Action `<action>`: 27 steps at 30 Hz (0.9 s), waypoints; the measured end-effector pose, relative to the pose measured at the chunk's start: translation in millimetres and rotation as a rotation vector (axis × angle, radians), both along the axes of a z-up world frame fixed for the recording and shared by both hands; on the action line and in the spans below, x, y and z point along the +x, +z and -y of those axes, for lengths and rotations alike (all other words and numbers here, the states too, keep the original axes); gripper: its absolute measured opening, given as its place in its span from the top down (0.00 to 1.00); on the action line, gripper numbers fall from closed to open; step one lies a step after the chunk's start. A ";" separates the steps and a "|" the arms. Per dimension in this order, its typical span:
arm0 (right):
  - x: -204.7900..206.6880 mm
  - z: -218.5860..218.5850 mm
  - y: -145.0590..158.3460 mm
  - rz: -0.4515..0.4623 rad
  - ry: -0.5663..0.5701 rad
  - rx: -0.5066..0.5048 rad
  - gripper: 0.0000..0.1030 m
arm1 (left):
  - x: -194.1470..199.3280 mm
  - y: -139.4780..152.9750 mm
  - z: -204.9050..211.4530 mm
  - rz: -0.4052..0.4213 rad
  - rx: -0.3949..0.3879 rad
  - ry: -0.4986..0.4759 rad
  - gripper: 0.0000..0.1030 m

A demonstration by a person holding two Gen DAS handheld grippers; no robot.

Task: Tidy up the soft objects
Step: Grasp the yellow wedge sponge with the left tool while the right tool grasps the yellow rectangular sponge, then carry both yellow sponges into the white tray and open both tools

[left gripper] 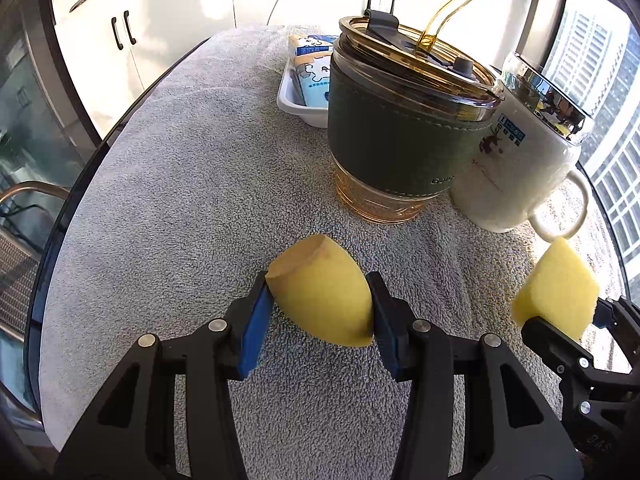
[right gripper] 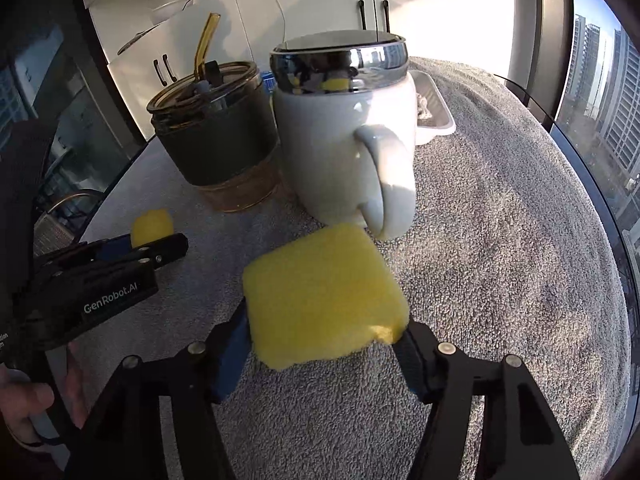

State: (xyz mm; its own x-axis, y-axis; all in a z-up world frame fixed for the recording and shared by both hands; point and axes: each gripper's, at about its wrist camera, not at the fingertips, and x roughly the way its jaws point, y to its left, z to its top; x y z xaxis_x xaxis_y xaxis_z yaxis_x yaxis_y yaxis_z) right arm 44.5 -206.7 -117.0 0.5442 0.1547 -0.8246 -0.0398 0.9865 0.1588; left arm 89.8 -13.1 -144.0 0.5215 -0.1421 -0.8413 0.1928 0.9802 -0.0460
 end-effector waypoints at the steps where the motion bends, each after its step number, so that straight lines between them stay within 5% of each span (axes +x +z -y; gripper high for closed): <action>1: -1.8 2.5 3.0 0.003 -0.001 -0.004 0.35 | -2.3 1.9 -1.5 0.003 0.003 -0.001 0.57; 15: -32.1 59.1 24.5 0.011 -0.129 -0.070 0.35 | -12.0 24.1 -39.4 0.058 0.018 0.059 0.57; 27: 7.0 127.1 31.7 0.013 -0.267 -0.127 0.35 | 47.5 28.7 -90.5 0.096 0.054 0.183 0.57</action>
State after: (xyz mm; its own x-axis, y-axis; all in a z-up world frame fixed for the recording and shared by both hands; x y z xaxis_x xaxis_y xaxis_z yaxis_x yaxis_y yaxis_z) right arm 51.4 -333.8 -85.3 0.5622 -0.0988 -0.8211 0.2223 0.9743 0.0350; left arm 137.2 77.4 -115.3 0.6127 0.0065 -0.7903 0.0119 0.9998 0.0175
